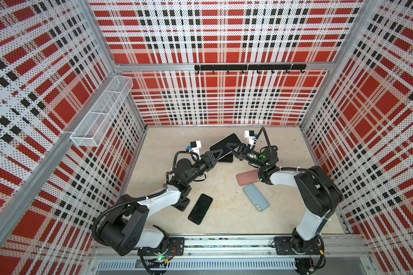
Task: Put the phone into the phone case
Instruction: 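Hold the cased phone up between both grippers and tilt it upright, then open the right gripper off the cased phone while the left keeps holding it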
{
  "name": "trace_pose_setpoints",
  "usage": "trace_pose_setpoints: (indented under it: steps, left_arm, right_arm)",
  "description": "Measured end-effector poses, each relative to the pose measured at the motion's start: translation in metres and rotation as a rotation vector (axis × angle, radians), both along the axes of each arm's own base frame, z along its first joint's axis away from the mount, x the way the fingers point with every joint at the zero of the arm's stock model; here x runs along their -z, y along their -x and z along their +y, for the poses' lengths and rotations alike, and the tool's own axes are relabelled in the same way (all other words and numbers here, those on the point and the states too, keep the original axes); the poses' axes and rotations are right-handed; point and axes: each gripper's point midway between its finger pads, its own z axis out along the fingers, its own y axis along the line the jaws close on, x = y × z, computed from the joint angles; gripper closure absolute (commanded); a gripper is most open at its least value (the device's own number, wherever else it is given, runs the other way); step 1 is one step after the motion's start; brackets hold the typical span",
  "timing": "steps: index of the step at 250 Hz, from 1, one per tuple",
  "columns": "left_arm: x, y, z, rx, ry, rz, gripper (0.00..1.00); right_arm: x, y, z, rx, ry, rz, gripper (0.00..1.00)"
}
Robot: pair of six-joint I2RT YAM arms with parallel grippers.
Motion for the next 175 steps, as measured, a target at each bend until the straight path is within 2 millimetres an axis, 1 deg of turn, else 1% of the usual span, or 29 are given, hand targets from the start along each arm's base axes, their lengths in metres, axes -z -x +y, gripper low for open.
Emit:
trace_pose_setpoints:
  steps: [7, 10, 13, 27, 52, 89, 107, 114, 126, 141, 163, 175]
  left_arm:
    - [-0.001, 0.002, 0.001, 0.002, -0.015, -0.006, 0.16]
    - [-0.001, 0.003, 0.002, 0.006, -0.020, -0.003, 0.04]
    - [-0.002, 0.003, 0.003, 0.003, -0.028, -0.009, 0.00]
    - [-0.006, 0.008, 0.009, 0.006, -0.071, -0.022, 0.00]
    - [-0.024, 0.013, 0.023, -0.011, -0.196, -0.073, 0.00]
    - [-0.073, 0.023, 0.041, -0.019, -0.410, -0.220, 0.01]
    - [-0.083, 0.029, 0.044, 0.021, -0.484, -0.261, 0.00]
    - [-0.081, 0.032, 0.044, 0.050, -0.509, -0.263, 0.01]
    - [-0.072, 0.035, 0.042, 0.104, -0.542, -0.254, 0.00]
    - [-0.051, 0.039, 0.036, 0.186, -0.580, -0.214, 0.00]
    - [-0.018, 0.046, 0.028, 0.299, -0.609, -0.129, 0.04]
    - [-0.004, 0.051, 0.023, 0.350, -0.617, -0.093, 0.07]
  right_arm:
    - [0.001, 0.000, -0.001, -0.004, 0.005, 0.000, 1.00]
    - [0.001, 0.000, -0.001, -0.005, 0.008, -0.005, 1.00]
    - [0.001, 0.000, -0.001, -0.007, 0.009, -0.002, 1.00]
    - [0.002, -0.001, -0.005, -0.013, 0.022, -0.001, 1.00]
    - [0.002, -0.002, -0.015, -0.029, 0.047, -0.006, 1.00]
    - [-0.004, 0.008, -0.028, -0.084, 0.105, -0.031, 1.00]
    - [-0.007, 0.019, -0.030, -0.133, 0.133, -0.046, 1.00]
    - [-0.008, 0.023, -0.029, -0.155, 0.140, -0.055, 1.00]
    - [-0.009, 0.032, -0.028, -0.202, 0.156, -0.064, 1.00]
    - [-0.010, 0.041, -0.026, -0.249, 0.172, -0.073, 1.00]
    - [-0.010, 0.052, -0.025, -0.302, 0.189, -0.084, 1.00]
    - [-0.010, 0.056, -0.024, -0.325, 0.196, -0.088, 1.00]
